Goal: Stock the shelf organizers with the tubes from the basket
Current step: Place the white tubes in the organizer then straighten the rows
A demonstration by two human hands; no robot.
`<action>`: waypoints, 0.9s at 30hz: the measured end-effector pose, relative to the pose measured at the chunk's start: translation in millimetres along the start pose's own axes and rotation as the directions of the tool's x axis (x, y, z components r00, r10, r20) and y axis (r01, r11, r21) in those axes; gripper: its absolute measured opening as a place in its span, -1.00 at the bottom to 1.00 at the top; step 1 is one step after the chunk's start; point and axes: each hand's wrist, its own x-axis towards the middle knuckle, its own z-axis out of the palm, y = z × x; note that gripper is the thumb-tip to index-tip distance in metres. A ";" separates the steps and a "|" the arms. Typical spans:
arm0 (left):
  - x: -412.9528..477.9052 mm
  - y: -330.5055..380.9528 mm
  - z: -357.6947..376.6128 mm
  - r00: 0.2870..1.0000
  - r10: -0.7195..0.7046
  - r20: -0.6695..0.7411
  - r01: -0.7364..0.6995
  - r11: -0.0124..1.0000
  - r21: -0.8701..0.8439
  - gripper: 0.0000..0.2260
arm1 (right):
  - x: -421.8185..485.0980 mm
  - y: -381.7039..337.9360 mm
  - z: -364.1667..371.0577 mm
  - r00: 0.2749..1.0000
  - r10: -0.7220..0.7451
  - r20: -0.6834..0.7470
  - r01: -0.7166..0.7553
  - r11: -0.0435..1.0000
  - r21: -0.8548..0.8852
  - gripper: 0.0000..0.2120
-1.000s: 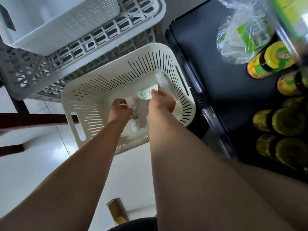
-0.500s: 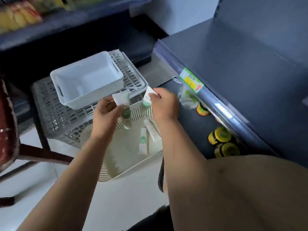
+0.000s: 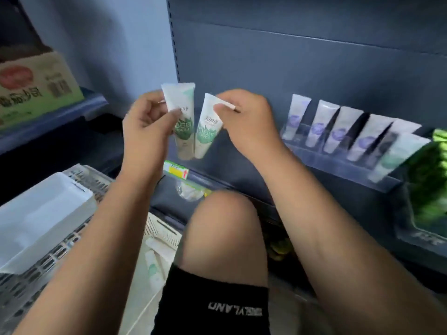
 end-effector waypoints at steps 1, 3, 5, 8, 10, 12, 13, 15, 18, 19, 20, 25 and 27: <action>3.3 4.5 19.7 0.999 0.012 0.047 -0.011 1.000 -0.006 -0.77 | 2.1 -2.0 -22.0 0.999 -0.001 -0.038 0.001 1.000 -0.019 -0.85; 5.9 11.2 59.8 0.991 0.035 0.129 -0.033 0.999 -0.013 -0.76 | 2.5 -3.7 -64.5 0.994 0.013 -0.107 -0.021 0.997 -0.073 -0.84; 4.8 14.5 99.2 0.977 0.045 0.206 -0.039 0.999 -0.036 -0.75 | -1.2 -3.6 -105.2 0.982 0.020 -0.186 -0.047 0.989 -0.142 -0.85; -1.1 11.5 152.3 0.952 0.035 0.303 -0.005 0.995 -0.099 -0.75 | -4.7 -0.1 -160.7 0.967 0.028 -0.252 -0.097 0.959 -0.266 -0.84; -7.6 5.4 183.8 0.937 0.010 0.349 0.040 0.990 -0.135 -0.76 | -5.1 5.6 -193.1 0.962 0.010 -0.273 -0.122 0.910 -0.397 -0.81; -15.0 -6.7 210.5 0.922 -0.022 0.386 0.086 0.985 -0.149 -0.77 | -7.1 12.7 -222.4 0.952 -0.001 -0.307 -0.147 0.876 -0.459 -0.83; -18.7 -14.0 221.0 0.911 -0.033 0.411 0.100 0.984 -0.144 -0.78 | -9.1 16.5 -234.6 0.947 -0.005 -0.320 -0.158 0.862 -0.481 -0.86; -23.9 -30.5 238.3 0.885 -0.048 0.463 0.123 0.984 -0.133 -0.79 | -12.2 25.6 -254.0 0.946 -0.004 -0.325 -0.174 0.838 -0.517 -0.90; -22.1 -51.7 260.0 0.859 -0.037 0.511 0.107 0.988 -0.108 -0.80 | -8.8 42.5 -273.2 0.947 0.008 -0.321 -0.195 0.806 -0.559 -0.90; -19.0 -55.5 267.6 0.852 -0.022 0.523 0.089 0.991 -0.103 -0.81 | -5.9 47.9 -278.2 0.946 0.010 -0.325 -0.206 0.791 -0.577 -0.90; -15.3 -58.8 275.4 0.845 -0.007 0.535 0.068 0.993 -0.095 -0.81 | -3.0 52.8 -282.1 0.944 0.013 -0.331 -0.218 0.777 -0.590 -0.89; 2.8 -78.9 304.3 0.810 0.052 0.584 -0.029 0.998 -0.048 -0.81 | 11.1 74.2 -290.0 0.939 0.008 -0.345 -0.242 0.728 -0.641 -0.88; 4.9 -87.7 314.1 0.809 0.022 0.588 -0.009 1.000 -0.025 -0.81 | 16.2 84.7 -288.6 0.938 0.018 -0.346 -0.264 0.684 -0.680 -0.87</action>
